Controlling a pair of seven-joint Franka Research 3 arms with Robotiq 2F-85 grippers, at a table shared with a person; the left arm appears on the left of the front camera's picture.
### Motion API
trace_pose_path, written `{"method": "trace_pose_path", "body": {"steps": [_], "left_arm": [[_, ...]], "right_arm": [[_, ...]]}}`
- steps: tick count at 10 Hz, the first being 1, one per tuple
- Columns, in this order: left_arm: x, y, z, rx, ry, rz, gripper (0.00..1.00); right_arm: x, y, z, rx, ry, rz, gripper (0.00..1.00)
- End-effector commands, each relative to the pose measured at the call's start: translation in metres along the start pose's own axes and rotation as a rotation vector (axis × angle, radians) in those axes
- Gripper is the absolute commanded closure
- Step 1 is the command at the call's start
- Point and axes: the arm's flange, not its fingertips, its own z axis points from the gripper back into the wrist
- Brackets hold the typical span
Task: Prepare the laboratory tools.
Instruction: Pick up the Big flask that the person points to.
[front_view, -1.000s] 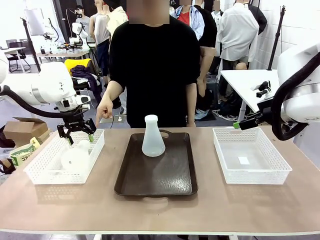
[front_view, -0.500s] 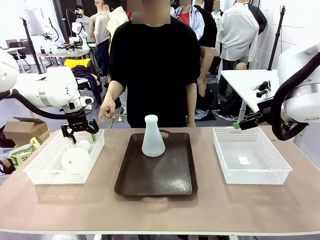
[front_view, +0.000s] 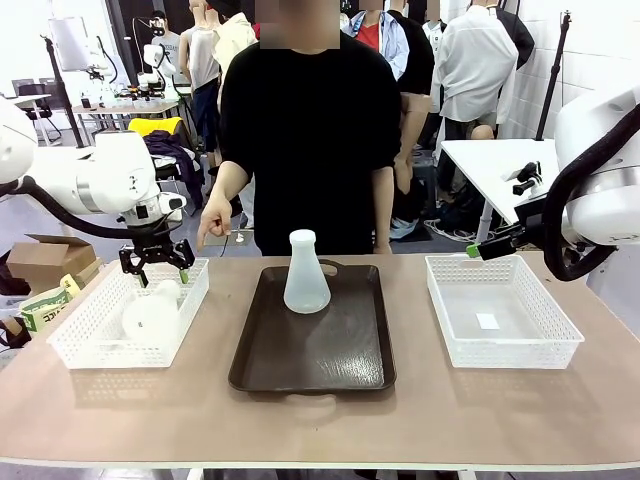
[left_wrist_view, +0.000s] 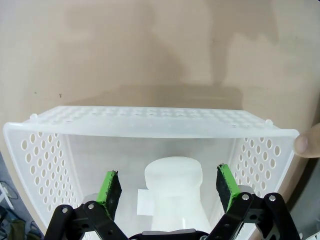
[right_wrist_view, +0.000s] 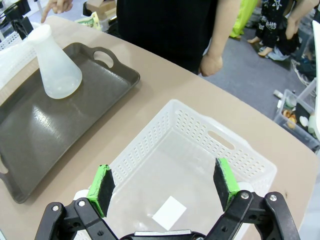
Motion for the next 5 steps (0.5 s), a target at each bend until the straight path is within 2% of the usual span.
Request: {"method": "trace_pose_path", "body": {"steps": [1, 5], "left_arm": [[-0.014, 0.001, -0.005, 0.001, 0.008, 0.04, 0.0], [-0.026, 0.003, -0.008, -0.01, 0.005, 0.052, 0.0]], "right_arm": [[-0.001, 0.0, 0.001, -0.001, 0.001, -0.002, 0.0], [-0.001, 0.0, 0.001, -0.001, 0.001, -0.002, 0.0]]}}
